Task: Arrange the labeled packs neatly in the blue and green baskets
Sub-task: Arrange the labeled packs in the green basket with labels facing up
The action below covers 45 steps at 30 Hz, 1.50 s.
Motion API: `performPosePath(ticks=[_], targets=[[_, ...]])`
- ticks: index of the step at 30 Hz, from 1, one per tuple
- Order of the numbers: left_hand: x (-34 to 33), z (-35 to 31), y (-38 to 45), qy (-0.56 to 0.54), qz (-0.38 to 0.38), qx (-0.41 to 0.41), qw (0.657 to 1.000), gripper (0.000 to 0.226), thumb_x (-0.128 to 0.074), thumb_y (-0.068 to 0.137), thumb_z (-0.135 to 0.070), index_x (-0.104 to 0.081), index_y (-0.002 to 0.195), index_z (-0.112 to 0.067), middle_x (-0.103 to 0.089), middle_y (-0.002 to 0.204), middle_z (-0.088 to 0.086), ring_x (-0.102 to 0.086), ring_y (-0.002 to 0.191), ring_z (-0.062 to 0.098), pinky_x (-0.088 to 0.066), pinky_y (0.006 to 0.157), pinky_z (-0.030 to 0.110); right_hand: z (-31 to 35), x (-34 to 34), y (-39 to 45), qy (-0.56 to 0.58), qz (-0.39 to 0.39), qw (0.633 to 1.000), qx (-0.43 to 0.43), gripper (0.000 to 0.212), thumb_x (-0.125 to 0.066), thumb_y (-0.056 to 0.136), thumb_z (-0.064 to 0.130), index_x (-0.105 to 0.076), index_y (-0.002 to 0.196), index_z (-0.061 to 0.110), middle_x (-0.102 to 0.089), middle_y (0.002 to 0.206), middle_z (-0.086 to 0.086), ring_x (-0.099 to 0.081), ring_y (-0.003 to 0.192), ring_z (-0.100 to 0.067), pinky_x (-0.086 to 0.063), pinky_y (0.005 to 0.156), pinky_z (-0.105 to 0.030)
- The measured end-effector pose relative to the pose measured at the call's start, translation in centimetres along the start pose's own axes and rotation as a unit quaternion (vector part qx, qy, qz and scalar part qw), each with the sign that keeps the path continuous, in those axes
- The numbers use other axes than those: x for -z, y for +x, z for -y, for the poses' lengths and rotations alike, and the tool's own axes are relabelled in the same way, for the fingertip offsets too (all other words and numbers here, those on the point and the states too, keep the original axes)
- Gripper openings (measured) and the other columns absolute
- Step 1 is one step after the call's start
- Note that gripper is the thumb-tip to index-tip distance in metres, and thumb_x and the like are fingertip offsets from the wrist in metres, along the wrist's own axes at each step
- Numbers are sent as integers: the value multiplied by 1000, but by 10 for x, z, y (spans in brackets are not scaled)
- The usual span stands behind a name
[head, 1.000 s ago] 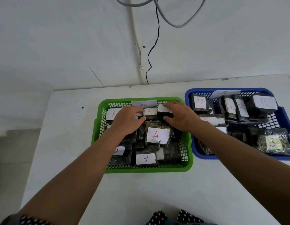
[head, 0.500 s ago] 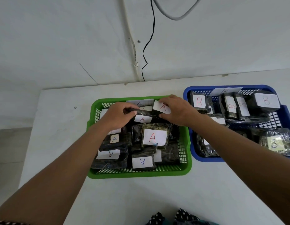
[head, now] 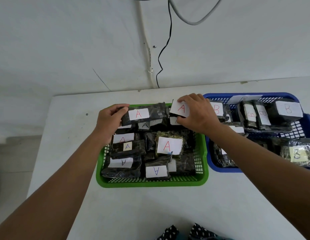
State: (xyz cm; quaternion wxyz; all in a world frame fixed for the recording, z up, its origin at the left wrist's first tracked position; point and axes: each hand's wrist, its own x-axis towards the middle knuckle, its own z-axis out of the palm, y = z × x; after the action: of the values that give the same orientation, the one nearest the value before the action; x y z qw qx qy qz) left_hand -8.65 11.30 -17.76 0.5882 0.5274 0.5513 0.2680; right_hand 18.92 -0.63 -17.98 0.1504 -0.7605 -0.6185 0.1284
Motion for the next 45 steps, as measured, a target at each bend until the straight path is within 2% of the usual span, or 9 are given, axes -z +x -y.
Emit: performPosePath(ticks=[13,21,24,28,31,34,39,43,45], targets=[[10,16,1,61,-54,-5,997,19,-66,93,-20,-77,96,-35,-75,93,-3,-71,92,13,-61,83,43,3,-16,-6,-38,121,992,17,59,-71,85,22,-53,141,23,-47,140,-1,-45,128,-26,-49,96,-45],[21,18,-7,186,15,-32,982,25,-64,94,-22,-76,88,-43,-73,97,-11,-69,93,11,-60,75,28,31,-21,-7,27,20,998,58,61,-67,85,47,-55,139,21,-60,131,-4,-55,121,-26,-45,102,-45],[21,17,-12,120,46,1,992,28,-64,95,-16,-79,87,-38,-74,100,-5,-71,94,13,-59,71,22,49,-28,-1,80,82,990,88,61,-66,89,51,-53,141,23,-60,137,0,-54,124,-20,-37,100,-29],[25,17,-18,166,47,-30,984,22,-67,93,-18,-78,90,-37,-75,91,-16,-70,87,0,-55,66,13,61,-35,6,97,149,982,61,54,-69,89,43,-57,139,26,-58,136,0,-48,127,-21,-39,107,-37],[25,16,-21,284,-1,-122,951,16,-68,91,-27,-76,104,-32,-72,97,-20,-67,87,-6,-55,80,18,68,-33,16,105,173,979,16,39,-72,88,37,-64,124,26,-56,120,2,-52,112,-19,-45,100,-39],[26,21,-24,338,-86,-209,913,32,-65,93,-32,-69,123,-21,-67,123,-6,-59,114,7,-45,102,27,73,-34,21,188,200,961,-21,24,-72,90,24,-61,111,25,-60,108,5,-60,100,-18,-50,83,-25],[28,36,-19,363,-108,-160,912,52,-53,100,-36,-46,147,-15,-42,154,2,-33,144,16,-27,118,34,74,-35,17,250,201,946,-45,24,-70,92,19,-65,114,26,-64,106,4,-61,95,-15,-44,76,-16],[26,34,-2,341,-96,-150,923,50,-52,101,-30,-45,147,-11,-46,152,5,-38,142,18,-27,117,30,78,-40,15,245,193,949,-50,28,-67,95,23,-65,122,25,-62,110,7,-58,93,-6,-37,71,-4],[27,27,11,342,-90,-155,922,46,-55,100,-29,-52,142,-9,-53,145,8,-47,135,20,-31,113,28,84,-46,14,240,189,951,-54,32,-65,96,24,-64,127,22,-62,113,5,-56,97,-9,-39,79,-11]])
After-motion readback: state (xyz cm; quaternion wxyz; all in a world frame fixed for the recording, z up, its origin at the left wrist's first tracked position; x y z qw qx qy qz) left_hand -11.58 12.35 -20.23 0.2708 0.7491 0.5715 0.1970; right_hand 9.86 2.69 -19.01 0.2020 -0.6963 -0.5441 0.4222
